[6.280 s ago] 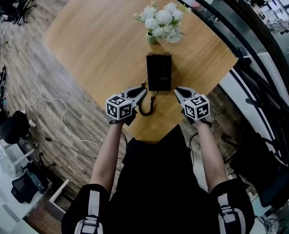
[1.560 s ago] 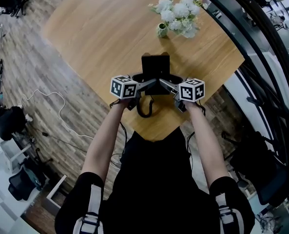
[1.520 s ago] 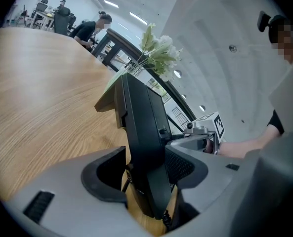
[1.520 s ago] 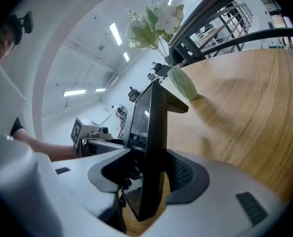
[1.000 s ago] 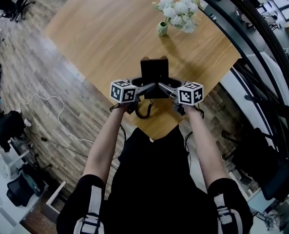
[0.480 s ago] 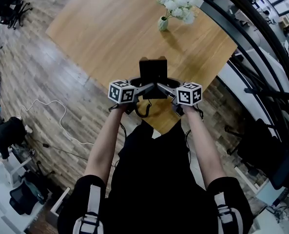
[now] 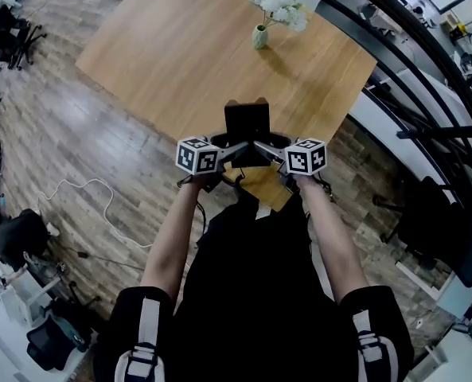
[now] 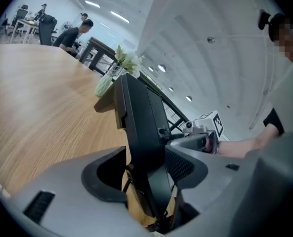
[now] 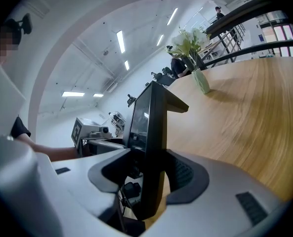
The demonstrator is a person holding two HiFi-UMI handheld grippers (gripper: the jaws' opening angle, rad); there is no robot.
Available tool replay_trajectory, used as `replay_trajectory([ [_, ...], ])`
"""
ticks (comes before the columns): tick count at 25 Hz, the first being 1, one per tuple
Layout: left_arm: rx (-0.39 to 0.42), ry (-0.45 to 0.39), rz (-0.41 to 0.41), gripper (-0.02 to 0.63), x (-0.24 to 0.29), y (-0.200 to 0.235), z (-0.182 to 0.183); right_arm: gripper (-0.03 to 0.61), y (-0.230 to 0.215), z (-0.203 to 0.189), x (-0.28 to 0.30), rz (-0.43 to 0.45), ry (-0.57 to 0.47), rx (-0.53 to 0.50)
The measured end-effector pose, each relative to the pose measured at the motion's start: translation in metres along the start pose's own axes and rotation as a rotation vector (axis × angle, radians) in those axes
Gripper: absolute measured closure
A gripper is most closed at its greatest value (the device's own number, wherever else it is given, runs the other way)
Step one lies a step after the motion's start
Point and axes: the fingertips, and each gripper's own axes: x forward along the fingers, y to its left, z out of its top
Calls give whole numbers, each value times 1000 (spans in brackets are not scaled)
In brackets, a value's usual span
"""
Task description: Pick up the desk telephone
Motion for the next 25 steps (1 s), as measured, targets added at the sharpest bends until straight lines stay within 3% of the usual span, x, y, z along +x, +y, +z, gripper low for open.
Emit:
replay_trajectory([
  [7, 2, 10, 5, 356, -13, -10, -17, 351, 16, -19, -4, 1, -8, 19],
  [19, 60, -37, -24, 356, -15, -49, -7, 351, 35, -10, -39, -27, -54, -63],
  [25, 113, -32, -30, 356, -17, -69, -1, 351, 44, -9, -56, -42, -92, -53],
])
